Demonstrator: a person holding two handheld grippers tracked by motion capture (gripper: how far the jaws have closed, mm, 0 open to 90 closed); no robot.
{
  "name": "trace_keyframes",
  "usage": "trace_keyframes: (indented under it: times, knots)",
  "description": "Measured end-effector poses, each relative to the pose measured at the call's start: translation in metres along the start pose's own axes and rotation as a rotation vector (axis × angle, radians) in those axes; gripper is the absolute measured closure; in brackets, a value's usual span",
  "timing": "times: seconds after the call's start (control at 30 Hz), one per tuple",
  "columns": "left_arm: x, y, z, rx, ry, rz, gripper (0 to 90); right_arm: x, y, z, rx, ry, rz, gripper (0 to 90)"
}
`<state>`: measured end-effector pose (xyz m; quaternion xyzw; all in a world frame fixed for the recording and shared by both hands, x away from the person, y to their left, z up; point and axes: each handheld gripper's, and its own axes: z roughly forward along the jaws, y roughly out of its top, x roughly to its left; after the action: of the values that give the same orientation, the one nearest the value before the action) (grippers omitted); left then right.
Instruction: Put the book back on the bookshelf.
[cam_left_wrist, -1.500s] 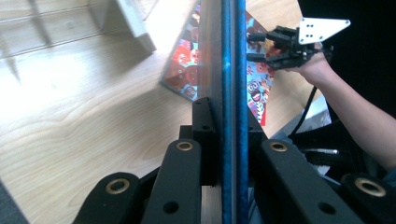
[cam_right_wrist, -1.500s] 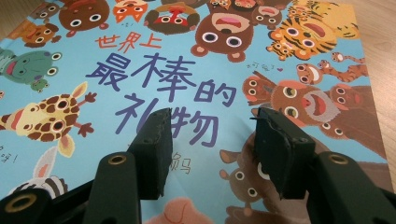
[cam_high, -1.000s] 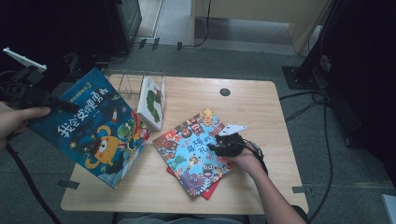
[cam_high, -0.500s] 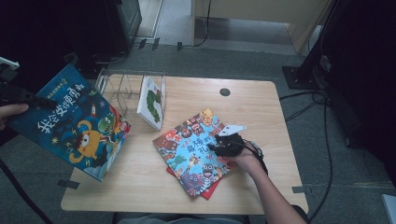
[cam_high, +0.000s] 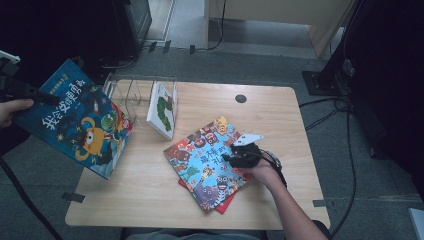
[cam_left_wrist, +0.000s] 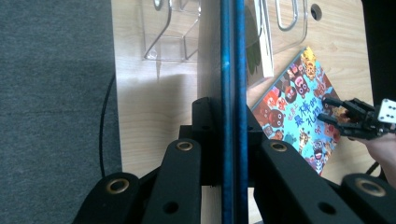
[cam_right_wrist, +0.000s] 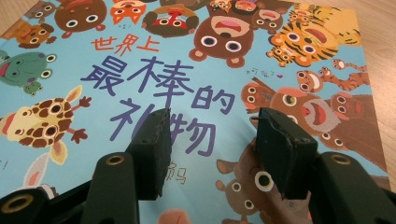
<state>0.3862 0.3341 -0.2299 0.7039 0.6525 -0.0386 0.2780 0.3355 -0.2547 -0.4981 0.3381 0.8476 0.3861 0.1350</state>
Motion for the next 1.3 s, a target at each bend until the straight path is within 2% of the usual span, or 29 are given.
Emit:
trace_keyframes:
  times: [0.13,0.23,0.4,0.63,0.93,1.13,1.3]
  knots:
    - [-0.001,0.004,-0.001,0.012,0.025,0.001,83.7,0.0,0.0,0.0,-0.001,0.0,0.001,45.4]
    - [0.0,0.007,-0.003,-0.01,0.033,-0.004,83.6,0.0,0.0,0.0,-0.001,-0.001,0.001,45.4]
    - [0.005,0.014,0.0,-0.042,0.031,-0.04,83.6,0.001,0.0,0.0,0.0,-0.006,-0.001,45.4]
    - [0.001,0.029,0.006,-0.029,0.054,-0.047,83.5,0.001,0.0,0.0,-0.001,-0.005,0.001,45.5]
    - [-0.002,0.047,0.015,-0.036,0.049,-0.048,83.5,0.005,-0.001,0.0,-0.009,-0.02,0.014,45.5]
    - [0.003,0.059,0.021,-0.056,0.046,-0.057,83.6,0.009,-0.004,-0.001,-0.025,-0.018,0.029,45.5]
    - [0.008,0.068,0.025,-0.069,0.026,-0.066,83.5,0.014,-0.007,-0.001,-0.035,-0.031,0.013,45.4]
